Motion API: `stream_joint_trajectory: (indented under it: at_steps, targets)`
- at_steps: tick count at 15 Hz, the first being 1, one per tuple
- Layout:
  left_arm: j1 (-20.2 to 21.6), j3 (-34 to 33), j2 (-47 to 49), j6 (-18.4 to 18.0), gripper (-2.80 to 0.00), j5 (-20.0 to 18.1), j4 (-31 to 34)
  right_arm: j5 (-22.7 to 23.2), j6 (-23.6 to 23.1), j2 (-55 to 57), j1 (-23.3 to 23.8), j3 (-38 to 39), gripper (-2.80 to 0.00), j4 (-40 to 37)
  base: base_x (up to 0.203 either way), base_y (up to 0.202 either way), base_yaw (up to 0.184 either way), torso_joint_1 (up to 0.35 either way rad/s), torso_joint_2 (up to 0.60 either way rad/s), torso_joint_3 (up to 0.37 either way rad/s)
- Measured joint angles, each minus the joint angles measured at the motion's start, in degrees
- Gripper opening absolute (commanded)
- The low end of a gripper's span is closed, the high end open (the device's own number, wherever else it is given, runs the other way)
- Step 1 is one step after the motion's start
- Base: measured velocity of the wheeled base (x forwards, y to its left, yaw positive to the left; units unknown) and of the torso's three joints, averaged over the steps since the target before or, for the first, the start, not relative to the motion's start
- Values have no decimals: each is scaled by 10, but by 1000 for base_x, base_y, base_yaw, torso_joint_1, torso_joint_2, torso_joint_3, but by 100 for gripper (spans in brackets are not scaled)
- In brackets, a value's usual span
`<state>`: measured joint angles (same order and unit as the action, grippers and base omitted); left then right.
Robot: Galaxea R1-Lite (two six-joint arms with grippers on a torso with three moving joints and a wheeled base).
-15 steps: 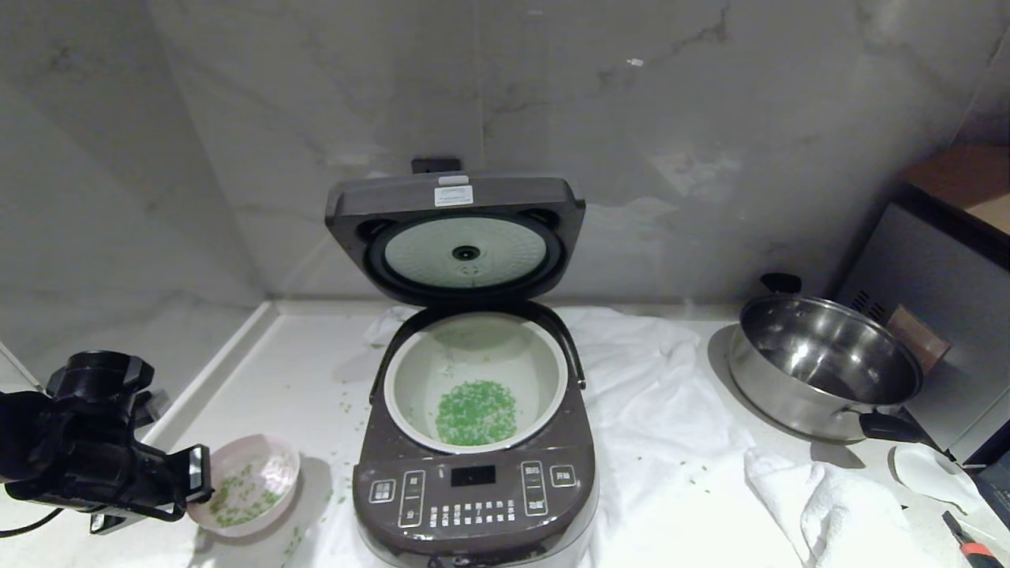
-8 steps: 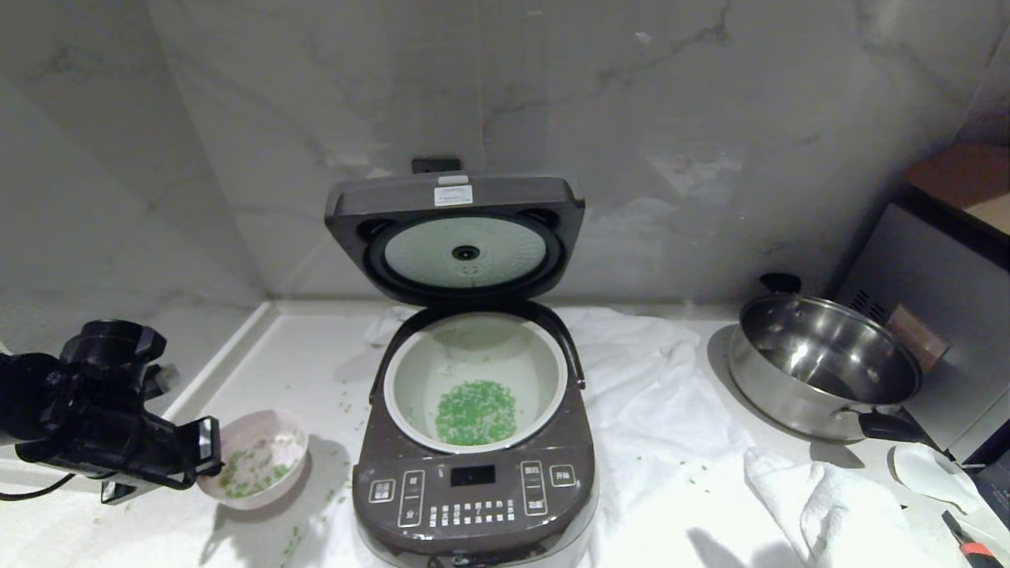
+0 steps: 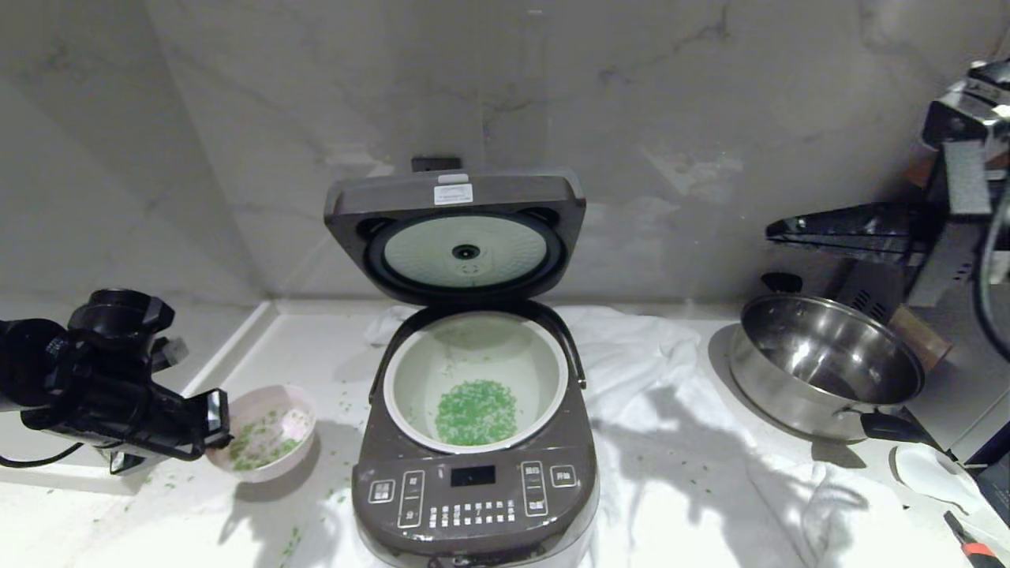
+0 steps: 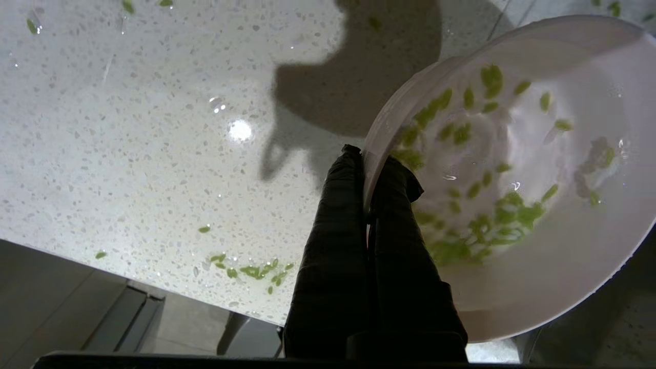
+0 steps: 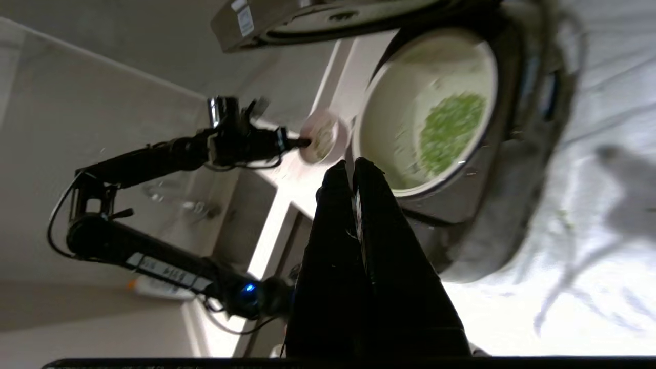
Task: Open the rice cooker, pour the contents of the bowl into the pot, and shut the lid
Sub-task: Pour the water from the bowl into the rice cooker
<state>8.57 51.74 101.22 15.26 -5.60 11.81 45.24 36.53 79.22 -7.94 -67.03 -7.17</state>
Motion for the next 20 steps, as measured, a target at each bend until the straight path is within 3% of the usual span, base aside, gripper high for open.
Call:
stream_joint_trajectory:
  at_steps: [6,14,20]
  targets:
    - [-7,2,-10,4,-280,0,1,3,41,114,-91,-55,-280,-3,0,0,0,0,0,0]
    - [-36,25,-30,25,-280,0,46,-8,32,265,-96,-256,-280,-65,0,0,0,0,0,0]
    - [-57,28,-36,33,-280,1,45,-12,34,343,-112,-339,-280,-75,0,0,0,0,0,0]
